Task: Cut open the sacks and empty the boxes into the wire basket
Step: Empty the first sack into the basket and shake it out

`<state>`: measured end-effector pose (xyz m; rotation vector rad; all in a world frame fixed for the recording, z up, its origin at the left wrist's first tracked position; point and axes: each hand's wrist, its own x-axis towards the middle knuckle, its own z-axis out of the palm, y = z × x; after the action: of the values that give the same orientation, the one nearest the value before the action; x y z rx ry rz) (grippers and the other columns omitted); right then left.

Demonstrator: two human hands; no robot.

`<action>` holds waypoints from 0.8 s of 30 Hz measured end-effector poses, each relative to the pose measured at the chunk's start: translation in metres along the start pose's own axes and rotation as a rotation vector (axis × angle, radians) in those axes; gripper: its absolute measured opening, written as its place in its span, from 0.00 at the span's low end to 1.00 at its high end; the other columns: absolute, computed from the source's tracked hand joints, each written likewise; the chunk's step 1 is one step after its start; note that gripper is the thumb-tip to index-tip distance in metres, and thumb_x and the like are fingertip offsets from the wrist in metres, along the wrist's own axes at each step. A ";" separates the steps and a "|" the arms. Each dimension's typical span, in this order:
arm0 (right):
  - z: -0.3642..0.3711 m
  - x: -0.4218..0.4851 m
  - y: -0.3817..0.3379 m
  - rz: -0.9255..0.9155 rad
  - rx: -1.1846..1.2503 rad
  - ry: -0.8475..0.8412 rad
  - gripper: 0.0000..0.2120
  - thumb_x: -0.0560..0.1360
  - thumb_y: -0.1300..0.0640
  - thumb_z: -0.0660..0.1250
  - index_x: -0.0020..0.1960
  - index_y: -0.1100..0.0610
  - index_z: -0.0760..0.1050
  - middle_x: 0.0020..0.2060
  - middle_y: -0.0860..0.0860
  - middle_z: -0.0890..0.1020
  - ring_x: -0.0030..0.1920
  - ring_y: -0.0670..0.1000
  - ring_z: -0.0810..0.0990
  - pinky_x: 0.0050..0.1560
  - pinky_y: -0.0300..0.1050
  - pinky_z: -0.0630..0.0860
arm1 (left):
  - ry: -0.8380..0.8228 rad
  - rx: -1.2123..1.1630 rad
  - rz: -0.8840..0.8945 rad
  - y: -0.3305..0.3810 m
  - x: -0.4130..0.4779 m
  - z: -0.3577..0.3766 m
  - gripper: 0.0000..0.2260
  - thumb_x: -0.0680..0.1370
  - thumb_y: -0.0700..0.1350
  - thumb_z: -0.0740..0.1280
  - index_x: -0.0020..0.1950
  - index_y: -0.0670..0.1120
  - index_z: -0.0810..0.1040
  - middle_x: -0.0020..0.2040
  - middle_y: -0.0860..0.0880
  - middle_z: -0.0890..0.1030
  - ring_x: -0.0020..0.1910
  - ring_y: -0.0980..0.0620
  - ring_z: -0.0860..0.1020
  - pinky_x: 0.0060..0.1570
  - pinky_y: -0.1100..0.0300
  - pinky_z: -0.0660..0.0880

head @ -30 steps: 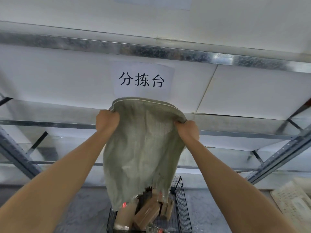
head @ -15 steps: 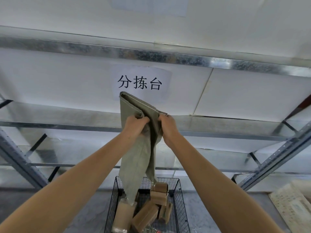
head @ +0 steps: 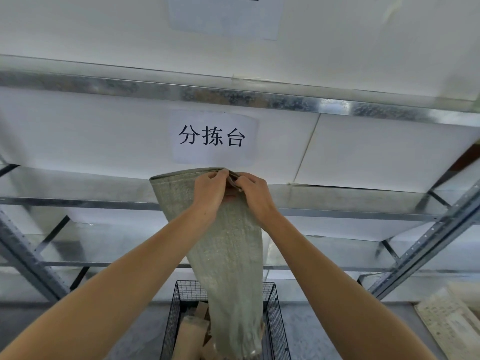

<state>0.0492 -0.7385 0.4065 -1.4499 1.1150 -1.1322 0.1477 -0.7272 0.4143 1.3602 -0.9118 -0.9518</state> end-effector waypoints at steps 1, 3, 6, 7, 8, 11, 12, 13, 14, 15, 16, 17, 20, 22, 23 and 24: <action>-0.001 -0.001 -0.003 0.007 -0.003 -0.072 0.14 0.74 0.62 0.61 0.35 0.50 0.78 0.33 0.45 0.77 0.39 0.48 0.72 0.44 0.43 0.68 | -0.012 -0.003 -0.014 0.001 0.001 -0.001 0.12 0.79 0.41 0.60 0.40 0.41 0.81 0.35 0.46 0.81 0.29 0.60 0.79 0.28 0.71 0.73; -0.004 -0.003 -0.006 0.052 -0.053 -0.194 0.07 0.74 0.60 0.64 0.50 0.55 0.78 0.45 0.50 0.80 0.47 0.49 0.77 0.50 0.43 0.72 | -0.017 -0.001 -0.049 0.003 0.004 -0.004 0.12 0.78 0.41 0.60 0.39 0.44 0.81 0.40 0.44 0.82 0.40 0.51 0.82 0.43 0.61 0.80; -0.007 -0.001 -0.004 0.001 -0.158 -0.169 0.13 0.73 0.65 0.66 0.57 0.57 0.77 0.49 0.51 0.82 0.49 0.48 0.79 0.52 0.41 0.75 | -0.101 -0.006 -0.083 0.002 0.006 -0.008 0.13 0.77 0.41 0.59 0.44 0.45 0.83 0.44 0.45 0.85 0.46 0.48 0.83 0.50 0.52 0.80; -0.008 0.000 -0.003 -0.013 -0.135 -0.127 0.12 0.74 0.66 0.65 0.55 0.58 0.78 0.47 0.51 0.82 0.48 0.49 0.79 0.52 0.40 0.75 | -0.145 -0.005 -0.078 0.001 0.005 -0.010 0.13 0.77 0.40 0.58 0.47 0.44 0.83 0.44 0.44 0.85 0.45 0.48 0.83 0.46 0.53 0.81; -0.010 0.001 -0.003 0.001 -0.102 -0.077 0.11 0.75 0.67 0.63 0.54 0.58 0.79 0.45 0.50 0.82 0.48 0.49 0.79 0.51 0.39 0.75 | -0.159 0.002 -0.071 0.001 0.004 -0.012 0.12 0.78 0.40 0.58 0.49 0.43 0.82 0.44 0.44 0.85 0.44 0.48 0.83 0.42 0.54 0.81; -0.017 0.008 -0.002 0.091 -0.090 0.027 0.09 0.78 0.63 0.61 0.52 0.57 0.80 0.47 0.55 0.82 0.50 0.52 0.78 0.54 0.43 0.74 | -0.018 0.031 -0.031 -0.003 0.010 -0.023 0.10 0.79 0.40 0.58 0.49 0.44 0.79 0.44 0.45 0.83 0.42 0.49 0.81 0.45 0.53 0.80; -0.019 0.010 -0.001 0.124 -0.095 0.031 0.08 0.79 0.62 0.61 0.50 0.56 0.80 0.51 0.58 0.82 0.52 0.56 0.79 0.58 0.49 0.74 | 0.051 0.036 -0.026 -0.007 0.017 -0.030 0.09 0.79 0.39 0.58 0.51 0.45 0.78 0.45 0.46 0.81 0.44 0.49 0.80 0.49 0.52 0.79; -0.021 0.011 -0.002 0.151 -0.079 0.033 0.08 0.79 0.61 0.61 0.49 0.55 0.79 0.53 0.61 0.81 0.54 0.59 0.79 0.61 0.54 0.74 | 0.111 0.048 -0.035 -0.010 0.024 -0.037 0.10 0.80 0.39 0.57 0.55 0.45 0.76 0.47 0.47 0.80 0.46 0.49 0.78 0.51 0.52 0.78; -0.023 0.012 -0.003 0.173 -0.050 0.036 0.08 0.78 0.61 0.62 0.47 0.54 0.79 0.52 0.62 0.81 0.56 0.61 0.79 0.63 0.58 0.73 | 0.150 0.059 -0.057 -0.013 0.032 -0.045 0.11 0.81 0.39 0.56 0.61 0.45 0.73 0.51 0.46 0.78 0.49 0.48 0.76 0.53 0.52 0.76; -0.026 0.013 -0.005 0.186 -0.011 0.040 0.08 0.78 0.62 0.62 0.46 0.53 0.79 0.50 0.60 0.82 0.55 0.60 0.80 0.62 0.59 0.74 | 0.162 0.068 -0.089 -0.016 0.038 -0.052 0.15 0.81 0.38 0.57 0.67 0.45 0.69 0.57 0.45 0.76 0.54 0.47 0.75 0.56 0.52 0.74; -0.030 0.014 -0.007 0.191 0.030 0.039 0.08 0.78 0.63 0.62 0.45 0.53 0.79 0.49 0.57 0.82 0.52 0.58 0.81 0.60 0.57 0.75 | 0.148 0.070 -0.120 -0.019 0.044 -0.060 0.18 0.81 0.37 0.57 0.71 0.45 0.64 0.64 0.43 0.72 0.60 0.45 0.72 0.61 0.51 0.71; -0.034 0.015 -0.009 0.195 0.075 0.034 0.08 0.78 0.64 0.63 0.46 0.55 0.79 0.48 0.56 0.82 0.50 0.56 0.81 0.58 0.55 0.77 | 0.113 0.070 -0.147 -0.020 0.048 -0.066 0.21 0.80 0.36 0.57 0.73 0.45 0.61 0.69 0.43 0.68 0.65 0.43 0.68 0.65 0.50 0.68; -0.047 0.018 -0.016 0.209 0.180 0.015 0.07 0.77 0.66 0.62 0.52 0.61 0.78 0.49 0.58 0.82 0.48 0.54 0.81 0.52 0.50 0.78 | -0.050 0.026 -0.182 -0.023 0.059 -0.082 0.28 0.78 0.35 0.59 0.77 0.46 0.55 0.76 0.43 0.59 0.74 0.42 0.58 0.71 0.47 0.58; -0.055 0.018 -0.020 0.213 0.216 -0.001 0.09 0.77 0.67 0.62 0.56 0.64 0.77 0.49 0.57 0.82 0.48 0.54 0.82 0.50 0.49 0.79 | -0.191 0.004 -0.204 -0.021 0.062 -0.089 0.29 0.73 0.41 0.63 0.74 0.47 0.60 0.77 0.46 0.58 0.76 0.46 0.56 0.72 0.45 0.53; -0.059 0.019 -0.022 0.211 0.232 -0.012 0.10 0.78 0.67 0.62 0.57 0.65 0.77 0.49 0.57 0.82 0.48 0.54 0.82 0.50 0.48 0.79 | -0.264 0.012 -0.221 -0.017 0.062 -0.091 0.29 0.69 0.44 0.63 0.71 0.47 0.64 0.76 0.48 0.60 0.75 0.48 0.56 0.72 0.45 0.51; -0.062 0.019 -0.023 0.207 0.245 -0.023 0.10 0.78 0.67 0.62 0.58 0.66 0.76 0.48 0.57 0.82 0.47 0.54 0.82 0.49 0.48 0.79 | -0.326 0.019 -0.238 -0.014 0.063 -0.091 0.29 0.66 0.47 0.63 0.67 0.47 0.67 0.75 0.49 0.63 0.75 0.50 0.58 0.72 0.45 0.49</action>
<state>-0.0063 -0.7629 0.4393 -1.1287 1.0437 -1.0621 0.2554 -0.7529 0.3977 1.3737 -1.0171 -1.3796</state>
